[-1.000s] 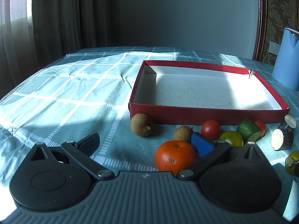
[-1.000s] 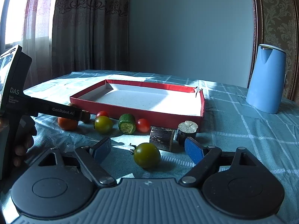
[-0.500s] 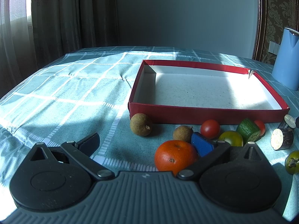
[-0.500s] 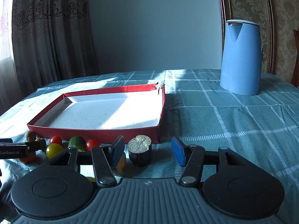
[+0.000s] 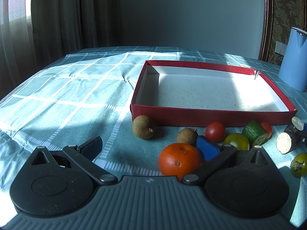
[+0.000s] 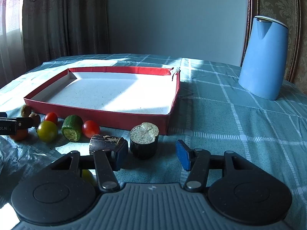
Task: Organize fruits
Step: 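Grasp the light-topped wooden log slice with the right gripper, then carry the log slice into the red tray and open the right gripper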
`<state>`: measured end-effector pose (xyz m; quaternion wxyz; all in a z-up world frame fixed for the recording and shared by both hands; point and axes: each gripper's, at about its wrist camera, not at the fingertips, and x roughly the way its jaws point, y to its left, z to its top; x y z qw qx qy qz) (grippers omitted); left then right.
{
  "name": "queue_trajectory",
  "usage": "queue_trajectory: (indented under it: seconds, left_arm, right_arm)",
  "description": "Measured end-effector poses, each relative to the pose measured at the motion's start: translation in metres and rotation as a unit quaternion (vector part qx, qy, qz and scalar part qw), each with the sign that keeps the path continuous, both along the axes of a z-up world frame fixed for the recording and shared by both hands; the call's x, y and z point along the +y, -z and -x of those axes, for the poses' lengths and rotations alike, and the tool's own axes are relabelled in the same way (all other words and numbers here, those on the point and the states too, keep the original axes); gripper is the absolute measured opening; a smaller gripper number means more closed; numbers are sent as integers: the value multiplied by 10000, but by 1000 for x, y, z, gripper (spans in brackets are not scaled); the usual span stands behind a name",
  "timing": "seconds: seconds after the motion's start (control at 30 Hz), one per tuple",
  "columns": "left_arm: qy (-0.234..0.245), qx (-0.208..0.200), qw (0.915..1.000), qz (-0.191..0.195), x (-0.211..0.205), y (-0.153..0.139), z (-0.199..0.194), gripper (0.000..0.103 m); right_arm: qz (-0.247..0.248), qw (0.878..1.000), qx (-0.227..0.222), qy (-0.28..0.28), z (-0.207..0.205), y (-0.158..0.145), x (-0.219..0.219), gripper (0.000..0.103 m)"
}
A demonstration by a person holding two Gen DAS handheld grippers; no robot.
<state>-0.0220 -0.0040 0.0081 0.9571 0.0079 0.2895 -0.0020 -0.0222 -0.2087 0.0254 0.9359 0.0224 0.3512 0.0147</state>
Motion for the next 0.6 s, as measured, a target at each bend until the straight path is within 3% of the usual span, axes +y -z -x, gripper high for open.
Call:
queue_trajectory:
  seconds: [0.1, 0.3, 0.47, 0.6]
  left_arm:
    - [9, 11, 10000, 5, 0, 0, 0, 103]
    - [6, 15, 10000, 10, 1, -1, 0, 103]
    - [12, 28, 10000, 8, 1, -1, 0, 103]
    - [12, 29, 10000, 10, 1, -1, 0, 103]
  right_arm:
    - [-107, 9998, 7, -137, -7, 1, 1, 32]
    - [-225, 9996, -96, -130, 3, -3, 0, 32]
    - [-451, 9961, -755, -97, 20, -34, -4, 32]
    - [-390, 9942, -995, -148, 5, -56, -1, 32]
